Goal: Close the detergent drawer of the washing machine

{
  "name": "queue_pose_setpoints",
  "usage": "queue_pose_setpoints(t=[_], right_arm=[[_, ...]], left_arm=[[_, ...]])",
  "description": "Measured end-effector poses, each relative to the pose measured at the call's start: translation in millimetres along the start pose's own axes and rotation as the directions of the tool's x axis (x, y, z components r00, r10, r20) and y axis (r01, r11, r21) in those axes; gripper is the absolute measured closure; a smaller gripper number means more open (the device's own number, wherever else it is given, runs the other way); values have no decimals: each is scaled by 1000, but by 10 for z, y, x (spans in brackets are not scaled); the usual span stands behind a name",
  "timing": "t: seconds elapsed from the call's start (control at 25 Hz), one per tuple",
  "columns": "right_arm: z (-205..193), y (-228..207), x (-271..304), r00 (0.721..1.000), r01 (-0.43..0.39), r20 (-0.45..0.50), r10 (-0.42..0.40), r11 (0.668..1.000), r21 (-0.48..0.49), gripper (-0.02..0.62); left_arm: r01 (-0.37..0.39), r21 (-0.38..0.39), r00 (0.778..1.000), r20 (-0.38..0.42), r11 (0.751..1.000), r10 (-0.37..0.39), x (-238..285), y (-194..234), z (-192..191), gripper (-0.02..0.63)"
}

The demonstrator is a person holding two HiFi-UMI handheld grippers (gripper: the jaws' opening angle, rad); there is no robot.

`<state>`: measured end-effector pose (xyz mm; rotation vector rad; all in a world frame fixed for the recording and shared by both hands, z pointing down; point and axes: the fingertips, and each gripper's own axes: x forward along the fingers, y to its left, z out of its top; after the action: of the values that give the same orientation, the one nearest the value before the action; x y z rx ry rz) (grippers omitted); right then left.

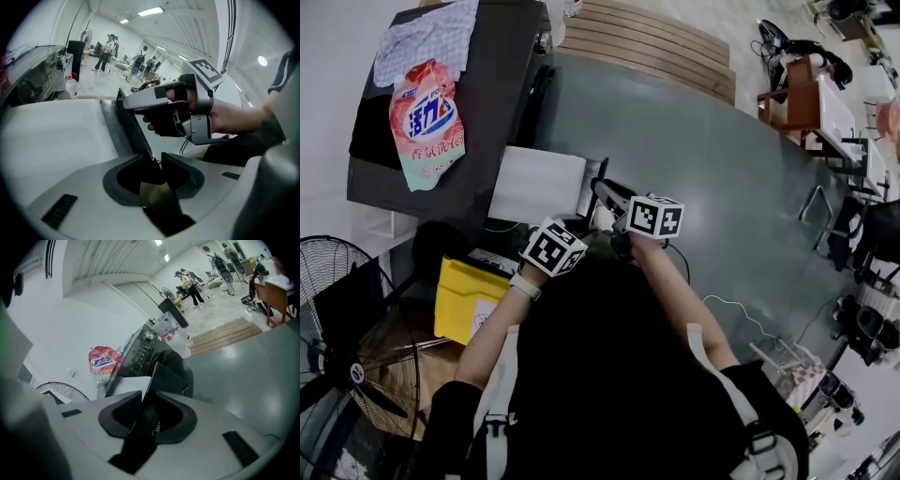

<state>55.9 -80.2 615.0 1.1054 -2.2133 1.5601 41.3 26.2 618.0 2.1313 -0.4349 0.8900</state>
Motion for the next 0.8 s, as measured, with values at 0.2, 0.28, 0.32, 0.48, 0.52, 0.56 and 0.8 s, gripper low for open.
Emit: queue_pose_setpoints(t=[0.2, 0.28, 0.32, 0.48, 0.52, 0.56, 0.8], right_arm=[[-10, 80, 89, 1000, -6, -11, 6, 1000, 0, 491], [-7, 101, 109, 1000, -9, -10, 9, 1000, 6, 491], [-3, 121, 118, 1000, -14, -9, 14, 1000, 7, 491], [-17, 174, 187, 1000, -18, -14, 18, 1000, 4, 491], [-18, 188, 209, 1000, -19, -16, 19, 1000, 3, 491], [-18, 209, 229, 1000, -22, -16, 22, 1000, 6, 491], [-23, 319, 351, 999, -36, -10, 36, 999, 8, 491]], left_arm=[[-11, -9, 1000, 3, 1000, 11, -89, 77, -38, 491], [-8, -10, 1000, 5, 1000, 9, -113, 95, -43, 491], [-9, -9, 1000, 4, 1000, 9, -128, 104, -45, 491], [-13, -25, 1000, 9, 1000, 13, -202, 166, -75, 494], [-14, -28, 1000, 11, 1000, 14, -218, 185, -84, 494], [-15, -29, 1000, 13, 999, 16, -234, 202, -92, 494], [-26, -41, 999, 30, 999, 27, -349, 313, -141, 497]])
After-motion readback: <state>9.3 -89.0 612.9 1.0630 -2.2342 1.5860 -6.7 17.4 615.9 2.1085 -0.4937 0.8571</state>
